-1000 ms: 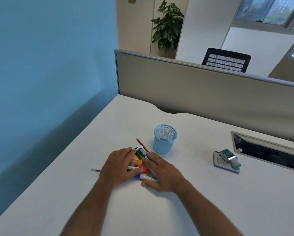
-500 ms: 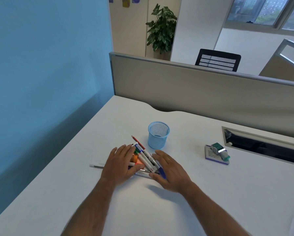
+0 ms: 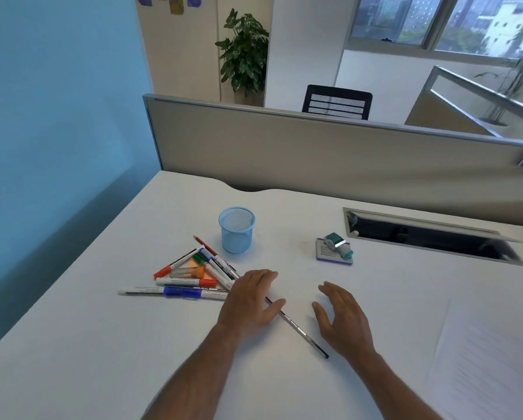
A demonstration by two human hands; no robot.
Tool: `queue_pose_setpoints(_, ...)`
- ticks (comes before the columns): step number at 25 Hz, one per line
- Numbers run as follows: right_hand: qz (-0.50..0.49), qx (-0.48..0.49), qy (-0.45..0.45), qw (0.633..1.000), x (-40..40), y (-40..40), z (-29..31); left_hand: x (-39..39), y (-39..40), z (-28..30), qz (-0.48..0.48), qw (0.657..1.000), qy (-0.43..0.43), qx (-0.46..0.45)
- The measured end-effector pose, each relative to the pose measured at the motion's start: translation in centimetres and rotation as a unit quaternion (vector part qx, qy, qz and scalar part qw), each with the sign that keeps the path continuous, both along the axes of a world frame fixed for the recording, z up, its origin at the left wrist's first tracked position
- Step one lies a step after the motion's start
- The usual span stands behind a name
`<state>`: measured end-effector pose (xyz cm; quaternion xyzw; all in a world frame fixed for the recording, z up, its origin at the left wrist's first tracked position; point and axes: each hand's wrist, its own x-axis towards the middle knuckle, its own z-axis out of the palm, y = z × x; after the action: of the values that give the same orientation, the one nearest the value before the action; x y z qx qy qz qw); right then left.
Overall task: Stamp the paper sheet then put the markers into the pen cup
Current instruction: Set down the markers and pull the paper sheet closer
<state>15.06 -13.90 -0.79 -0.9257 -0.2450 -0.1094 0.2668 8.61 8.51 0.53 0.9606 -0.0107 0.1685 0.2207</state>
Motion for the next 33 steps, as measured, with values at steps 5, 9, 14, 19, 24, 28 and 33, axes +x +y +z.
queue_pose_setpoints(5, -0.068, -0.005, -0.025, 0.997, 0.0, -6.1, 0.0, 1.3, -5.8, -0.4, -0.098, 0.994, -0.001, 0.058)
queue_pose_setpoints(9, -0.123, 0.006, -0.03, 0.992, 0.3, -10.4, 0.0, 0.8, -5.6, -0.9, -0.21, 0.973, -0.017, 0.092)
queue_pose_setpoints(14, -0.19, -0.015, -0.048, 0.98, 1.5, -15.0, -0.4, -0.4, -4.6, 0.1, -0.265, 0.953, 0.013, 0.145)
queue_pose_setpoints(19, -0.313, -0.096, 0.032, 0.944, 2.1, -18.9, -0.5, -2.1, -4.8, 0.1, -0.24, 0.957, -0.003, 0.163)
queue_pose_setpoints(24, -0.376, -0.141, 0.154, 0.903, 1.8, -20.2, -1.1, -3.9, -1.5, 0.4, -0.194, 0.967, 0.01, 0.165)
queue_pose_setpoints(28, -0.36, -0.151, 0.17, 0.905, 1.6, -19.0, -1.6, -5.0, 2.1, 0.6, -0.133, 0.979, 0.013, 0.153)
queue_pose_setpoints(33, -0.328, -0.155, 0.169, 0.917, 1.3, -16.9, -1.6, -6.0, 4.9, 0.5, -0.092, 0.98, 0.018, 0.174)
